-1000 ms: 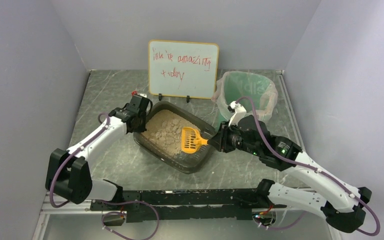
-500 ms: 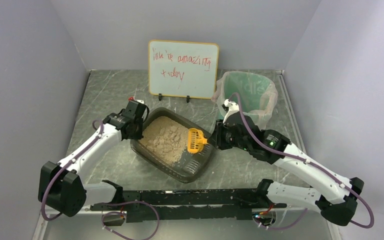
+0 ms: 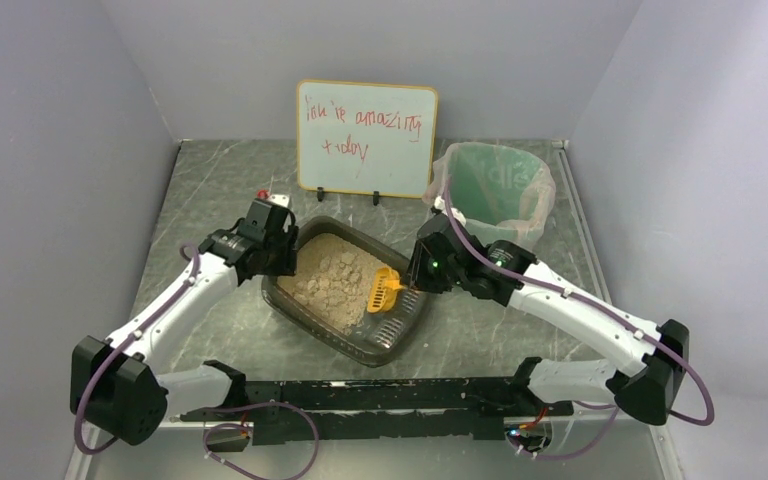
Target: Clean the litter box
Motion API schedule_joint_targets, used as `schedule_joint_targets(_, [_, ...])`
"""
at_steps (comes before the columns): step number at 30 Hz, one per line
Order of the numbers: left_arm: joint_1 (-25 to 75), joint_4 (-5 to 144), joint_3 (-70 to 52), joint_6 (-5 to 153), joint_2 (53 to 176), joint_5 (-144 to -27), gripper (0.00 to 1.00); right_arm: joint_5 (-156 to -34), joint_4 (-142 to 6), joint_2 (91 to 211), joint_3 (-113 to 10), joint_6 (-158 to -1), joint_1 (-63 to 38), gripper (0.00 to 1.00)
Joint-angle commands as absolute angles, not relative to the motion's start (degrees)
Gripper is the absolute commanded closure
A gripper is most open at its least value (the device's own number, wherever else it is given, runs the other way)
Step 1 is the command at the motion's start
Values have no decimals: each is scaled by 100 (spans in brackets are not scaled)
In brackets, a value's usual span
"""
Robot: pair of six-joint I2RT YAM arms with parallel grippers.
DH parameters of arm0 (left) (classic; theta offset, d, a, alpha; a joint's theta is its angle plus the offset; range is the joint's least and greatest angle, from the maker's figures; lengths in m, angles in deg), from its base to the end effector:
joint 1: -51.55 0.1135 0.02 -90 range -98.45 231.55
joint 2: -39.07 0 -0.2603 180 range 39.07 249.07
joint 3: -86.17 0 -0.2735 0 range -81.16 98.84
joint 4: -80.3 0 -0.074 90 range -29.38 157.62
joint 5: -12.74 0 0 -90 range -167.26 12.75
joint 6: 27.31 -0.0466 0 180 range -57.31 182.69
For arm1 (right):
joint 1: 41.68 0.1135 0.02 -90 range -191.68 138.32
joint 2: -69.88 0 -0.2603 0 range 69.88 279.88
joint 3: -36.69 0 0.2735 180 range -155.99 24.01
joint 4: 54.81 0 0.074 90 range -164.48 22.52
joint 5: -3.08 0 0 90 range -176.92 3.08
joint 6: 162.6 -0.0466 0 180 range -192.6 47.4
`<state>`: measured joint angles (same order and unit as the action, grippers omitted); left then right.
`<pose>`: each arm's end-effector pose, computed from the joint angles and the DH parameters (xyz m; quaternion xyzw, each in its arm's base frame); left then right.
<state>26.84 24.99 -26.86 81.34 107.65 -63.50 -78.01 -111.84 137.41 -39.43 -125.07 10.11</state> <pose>0.2439 -0.1000 0.2482 0.0163 0.9522 0.0023 0.3051 0.1730 0.2081 0.3051 0.0331 0.9319 0.2346 0.2745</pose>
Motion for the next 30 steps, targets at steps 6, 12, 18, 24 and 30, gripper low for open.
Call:
schedule_joint_targets(6, [2659, 3409, -2640, 7956, 9823, -6450, 32, -8078, -10036, 13764, -3174, -13795, 853, 100])
schedule_joint_targets(12, [2661, 3824, -2916, 7947, 9358, -6462, 32, -8427, -8935, 13890, -2457, -14202, 797, 100])
schedule_joint_targets(18, [2668, 3853, -3078, 7922, 9153, -6499, 32, -8580, -7497, 13905, -1748, -14345, 754, 100])
schedule_joint_targets(24, [2668, 3828, -3070, 7900, 9258, -6547, 32, -8666, -6101, 13940, -1082, -14251, 750, 100])
schedule_joint_targets(30, [2665, 3857, -3091, 7899, 9301, -6604, 32, -8924, -5199, 14088, -627, -14106, 683, 100])
